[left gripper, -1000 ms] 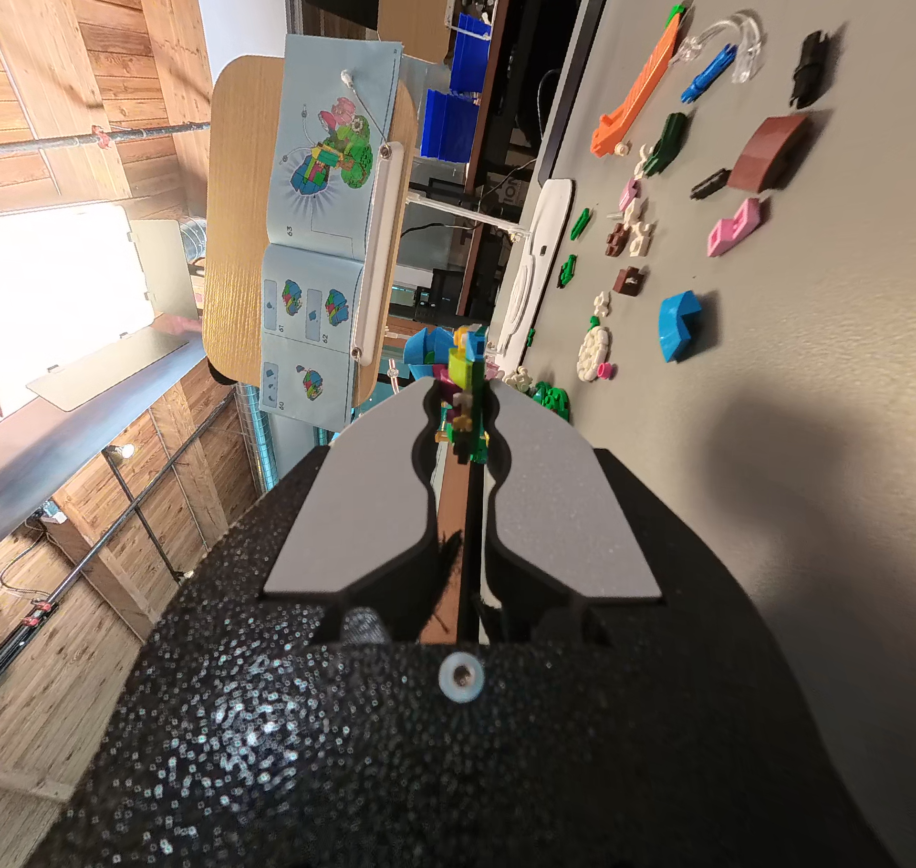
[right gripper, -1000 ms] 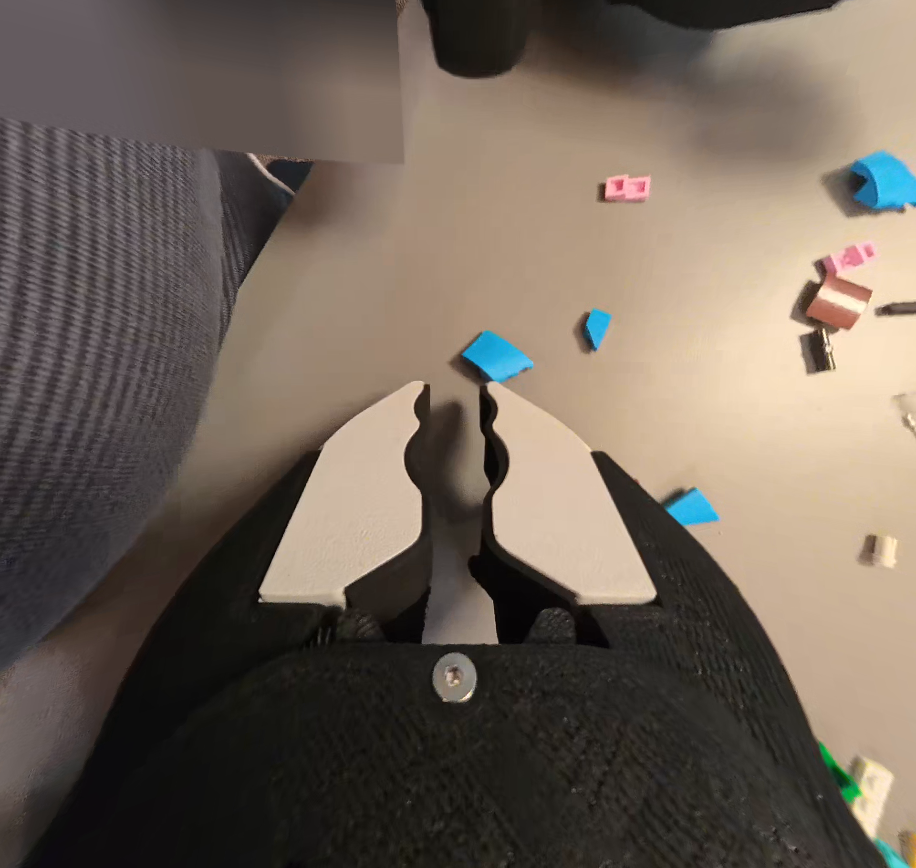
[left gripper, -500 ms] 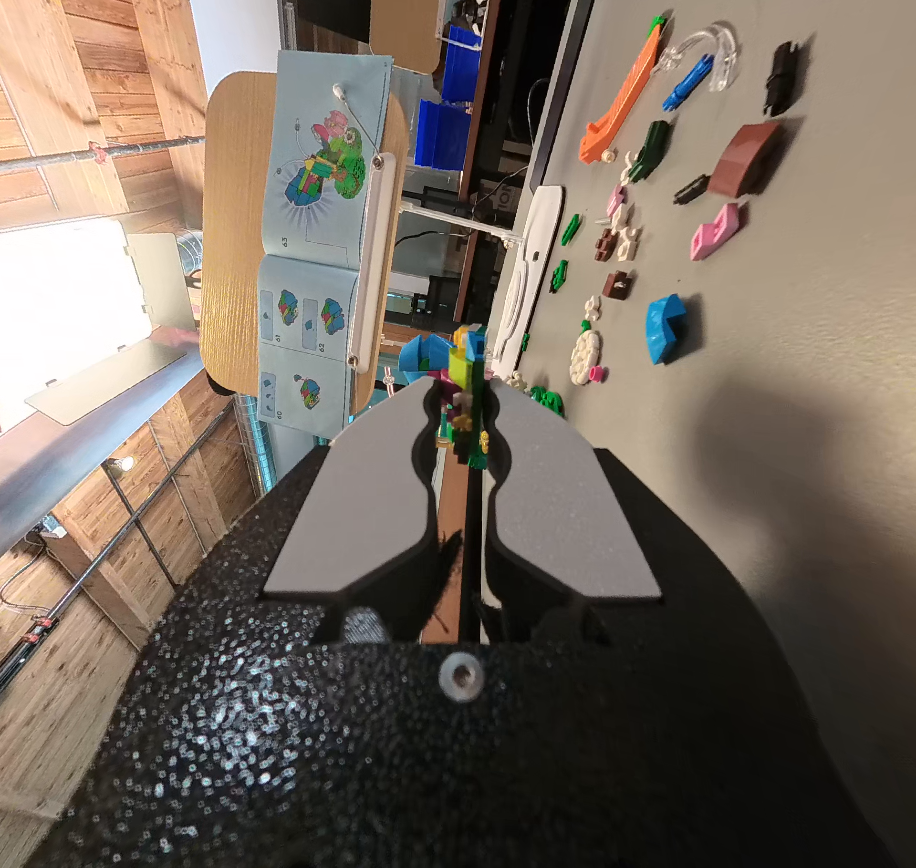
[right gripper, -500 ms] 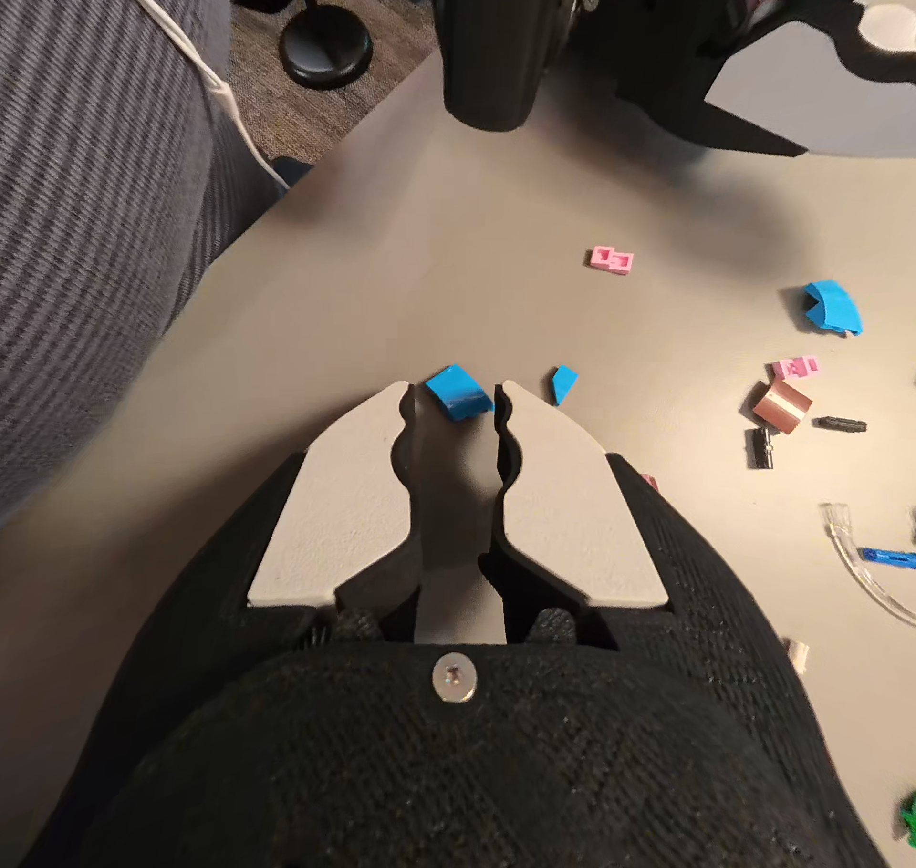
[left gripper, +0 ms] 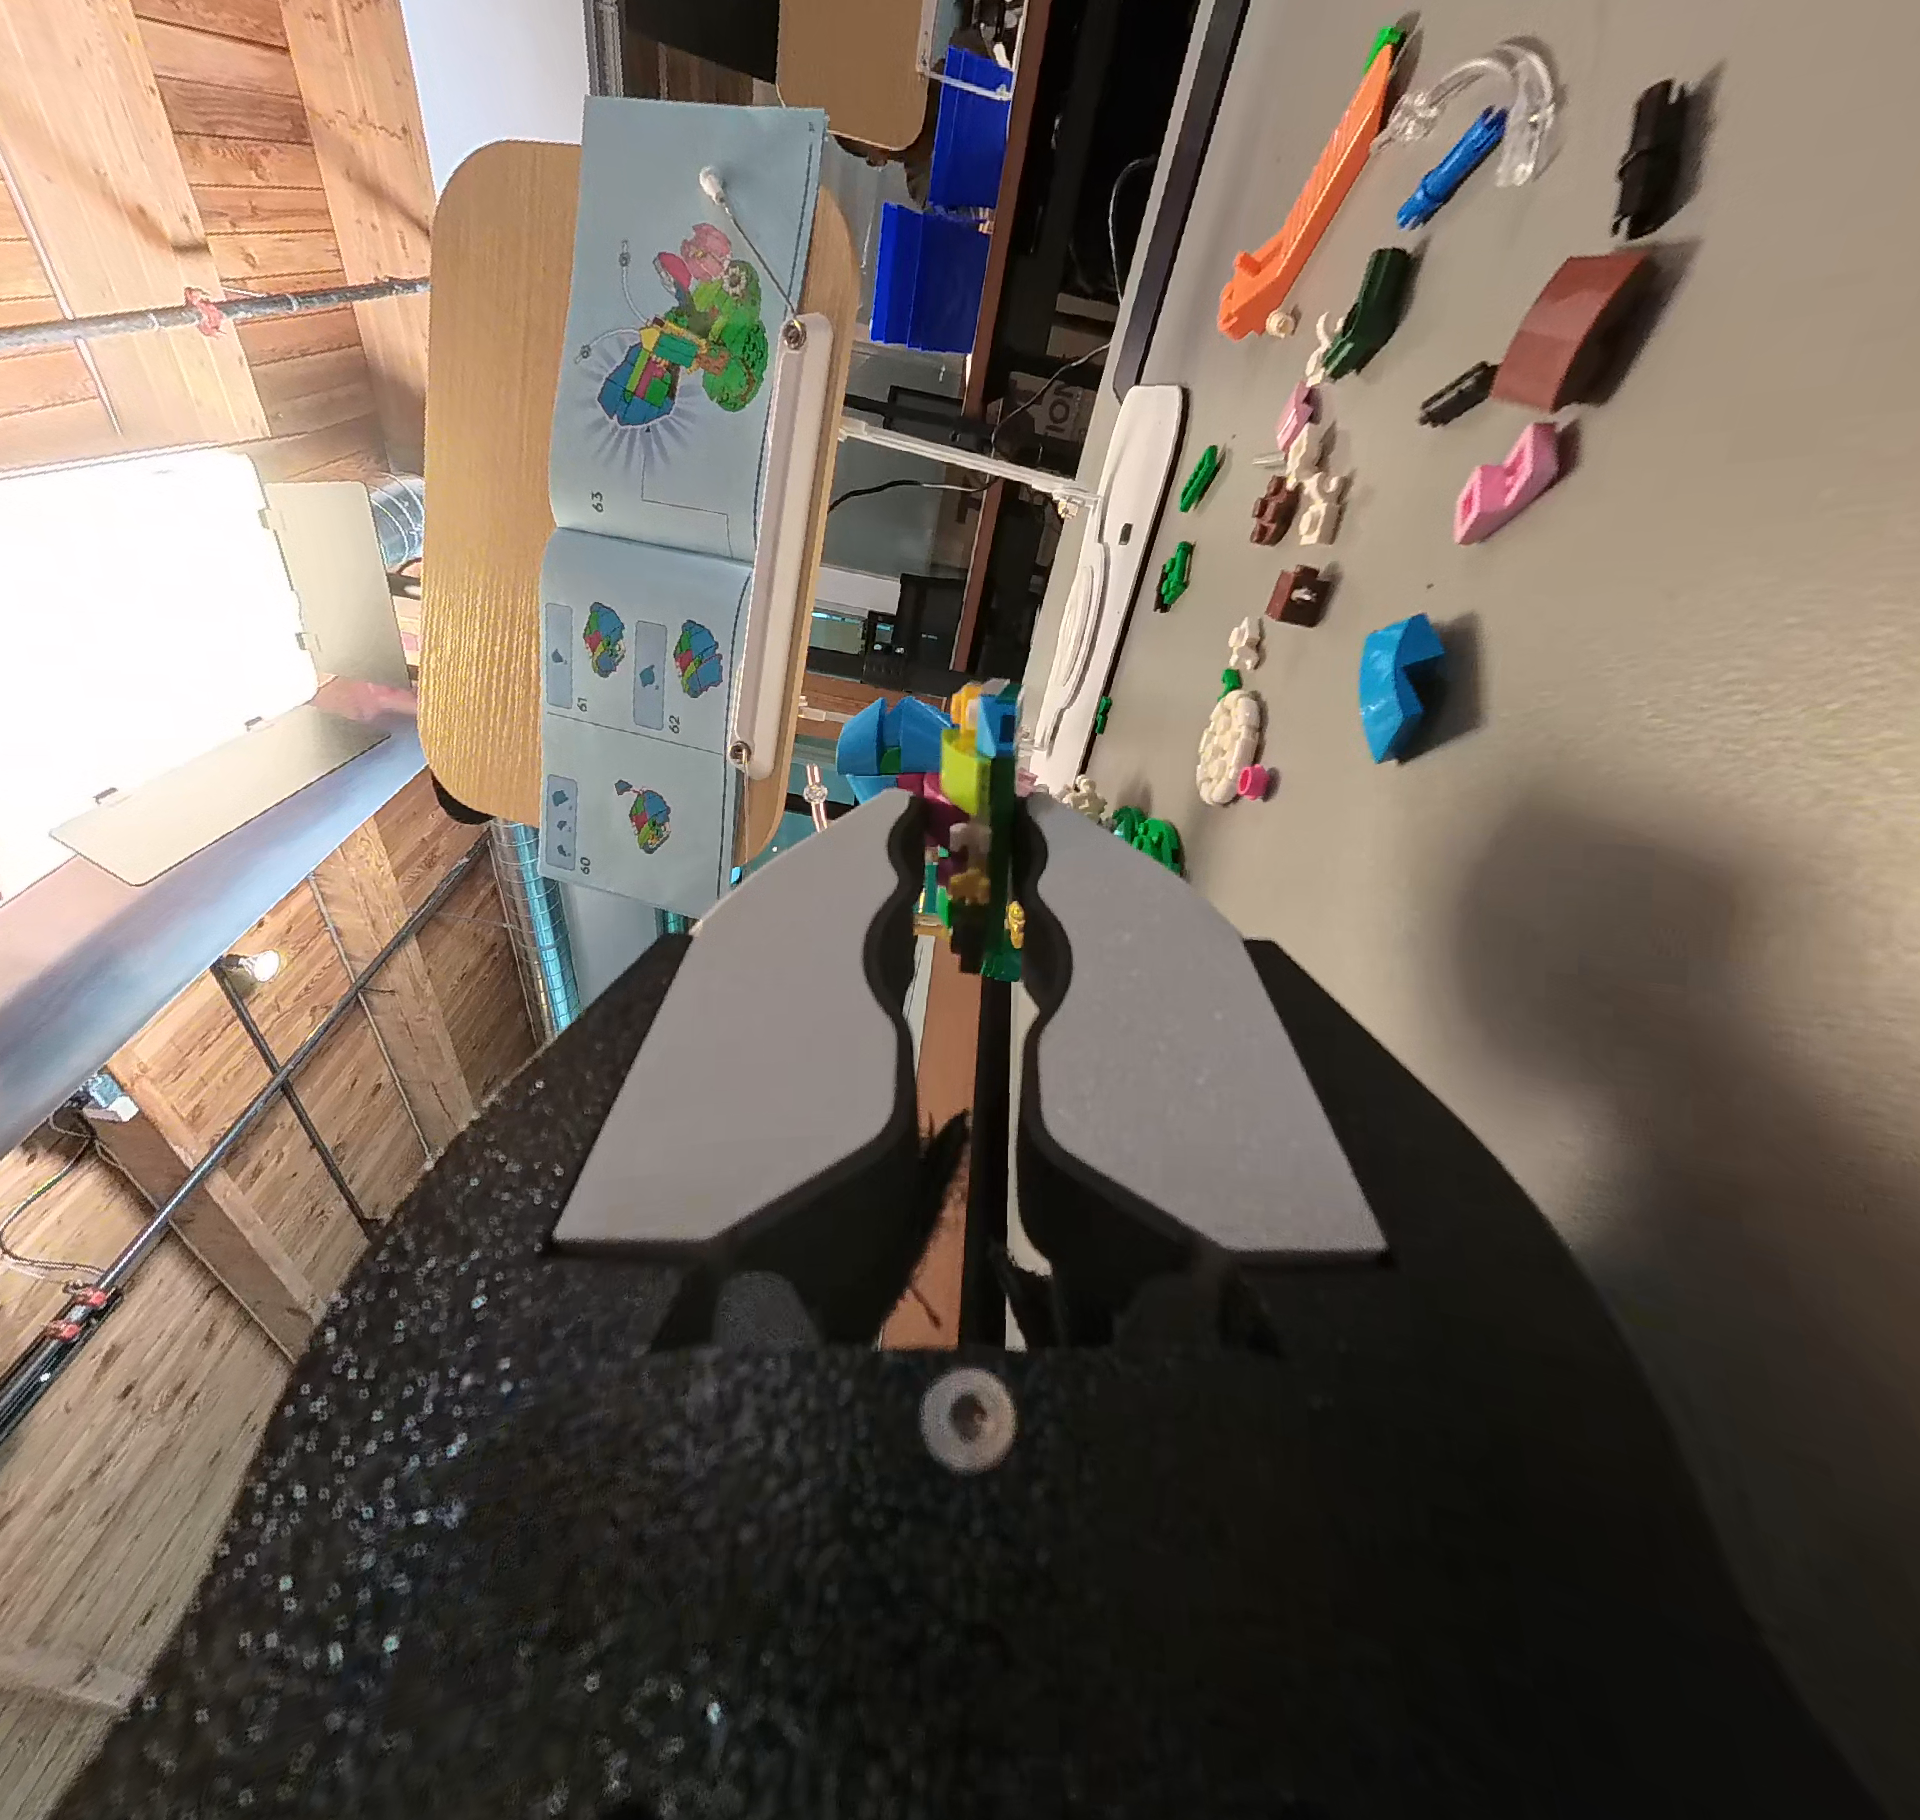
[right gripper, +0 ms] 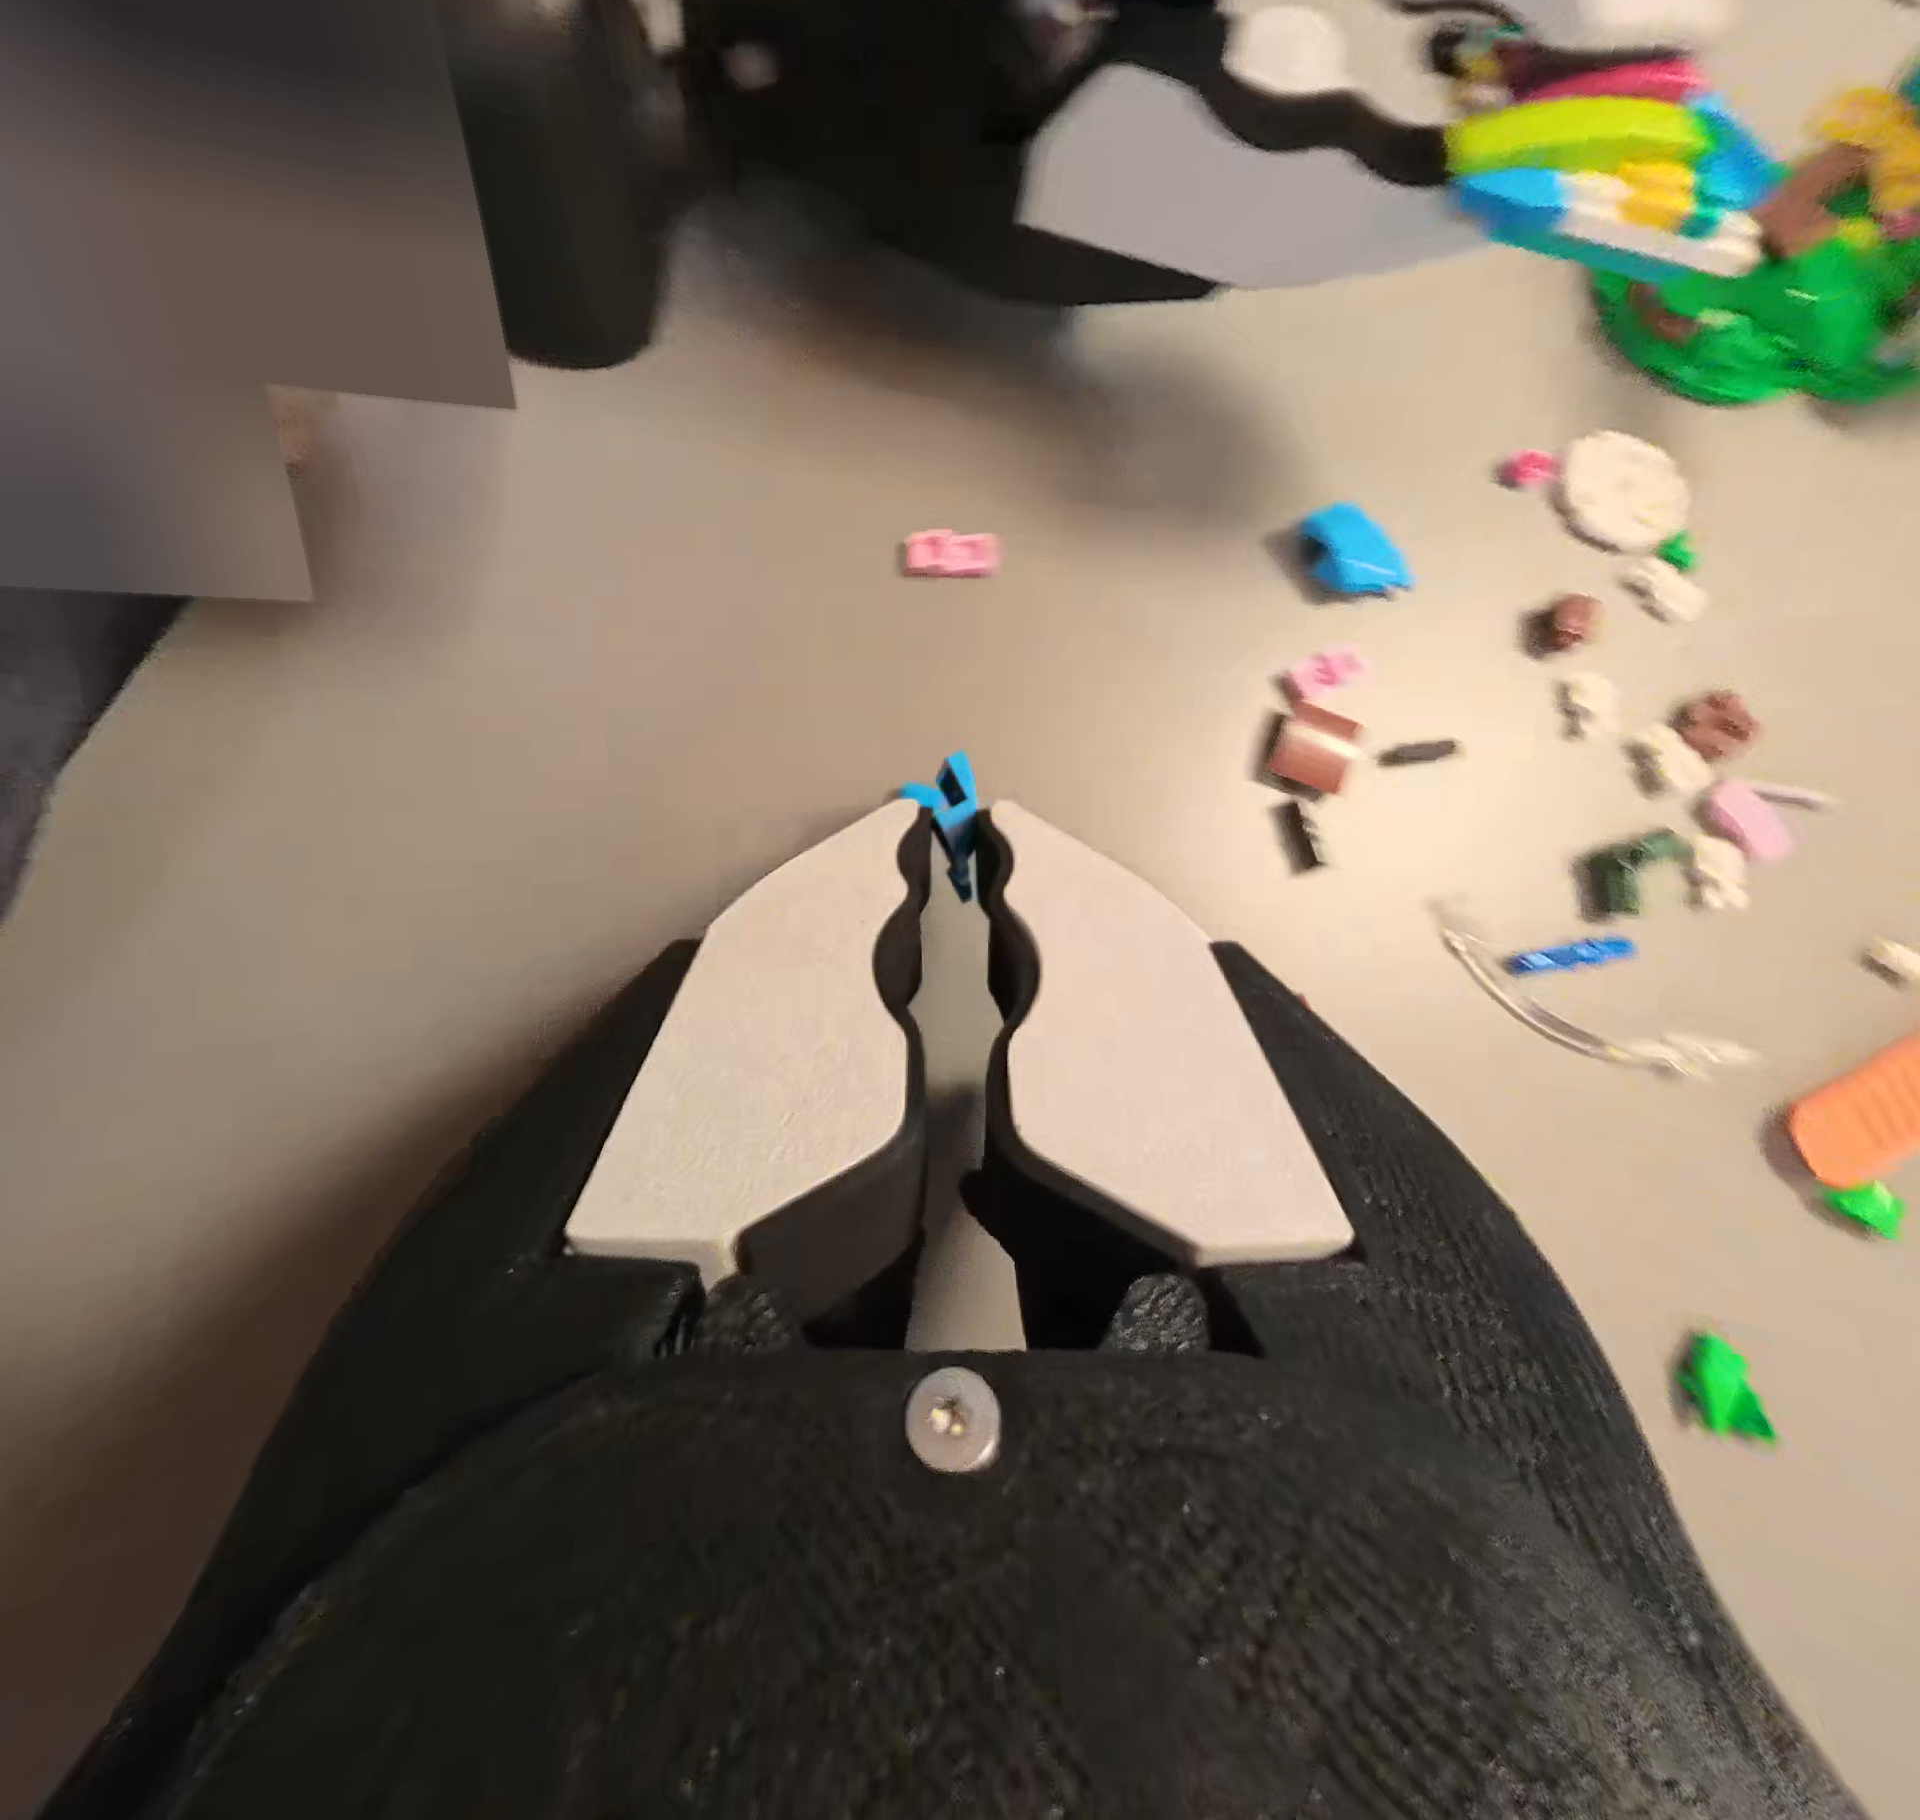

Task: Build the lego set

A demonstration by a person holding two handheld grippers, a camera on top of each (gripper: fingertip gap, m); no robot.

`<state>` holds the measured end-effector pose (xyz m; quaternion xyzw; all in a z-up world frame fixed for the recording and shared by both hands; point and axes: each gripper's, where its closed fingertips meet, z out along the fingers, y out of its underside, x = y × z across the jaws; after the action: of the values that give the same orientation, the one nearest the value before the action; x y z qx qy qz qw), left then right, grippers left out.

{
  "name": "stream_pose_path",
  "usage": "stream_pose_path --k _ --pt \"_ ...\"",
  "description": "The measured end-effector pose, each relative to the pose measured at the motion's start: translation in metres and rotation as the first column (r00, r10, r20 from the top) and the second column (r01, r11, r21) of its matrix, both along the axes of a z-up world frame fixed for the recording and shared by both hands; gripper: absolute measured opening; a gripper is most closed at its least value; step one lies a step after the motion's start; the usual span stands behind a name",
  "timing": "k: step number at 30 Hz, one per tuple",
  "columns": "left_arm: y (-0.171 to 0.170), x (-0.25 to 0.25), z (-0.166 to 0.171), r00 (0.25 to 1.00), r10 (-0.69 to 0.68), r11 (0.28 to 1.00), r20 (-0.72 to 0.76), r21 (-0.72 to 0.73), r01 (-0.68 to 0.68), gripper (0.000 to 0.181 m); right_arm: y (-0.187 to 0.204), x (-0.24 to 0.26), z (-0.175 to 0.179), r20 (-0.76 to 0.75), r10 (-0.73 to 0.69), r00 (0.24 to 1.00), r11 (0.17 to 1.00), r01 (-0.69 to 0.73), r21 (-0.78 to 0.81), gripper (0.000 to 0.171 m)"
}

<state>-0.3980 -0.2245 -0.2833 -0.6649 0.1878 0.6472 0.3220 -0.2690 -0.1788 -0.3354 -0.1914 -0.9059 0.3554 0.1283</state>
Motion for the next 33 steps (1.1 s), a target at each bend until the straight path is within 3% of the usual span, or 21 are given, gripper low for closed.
stream_pose_path --k 5,13,21,28,33 --pt "0.000 0.000 0.000 1.000 0.000 1.000 0.001 -0.001 0.000 0.015 0.019 -0.021 -0.012 -0.036 -0.155 0.987 0.982 0.158 0.105 0.005" --pt "0.000 0.000 -0.001 1.000 -0.001 1.000 0.002 -0.003 0.001 0.015 0.019 -0.011 -0.011 0.025 -0.131 0.991 0.990 0.130 0.055 0.018" --pt "0.000 0.000 -0.001 1.000 -0.001 1.000 0.003 -0.005 0.001 0.015 0.006 0.005 -0.005 -0.027 0.029 0.999 0.998 -0.027 0.053 0.018" --pt "0.001 0.000 -0.002 1.000 -0.002 1.000 0.006 -0.008 0.002 0.015 0.018 -0.001 -0.009 -0.010 -0.023 1.000 0.998 0.023 0.055 0.023" --pt "0.001 0.000 -0.002 1.000 -0.002 1.000 0.007 -0.010 0.002 0.015 0.013 0.013 -0.011 0.064 0.034 0.997 0.999 -0.036 0.034 0.022"
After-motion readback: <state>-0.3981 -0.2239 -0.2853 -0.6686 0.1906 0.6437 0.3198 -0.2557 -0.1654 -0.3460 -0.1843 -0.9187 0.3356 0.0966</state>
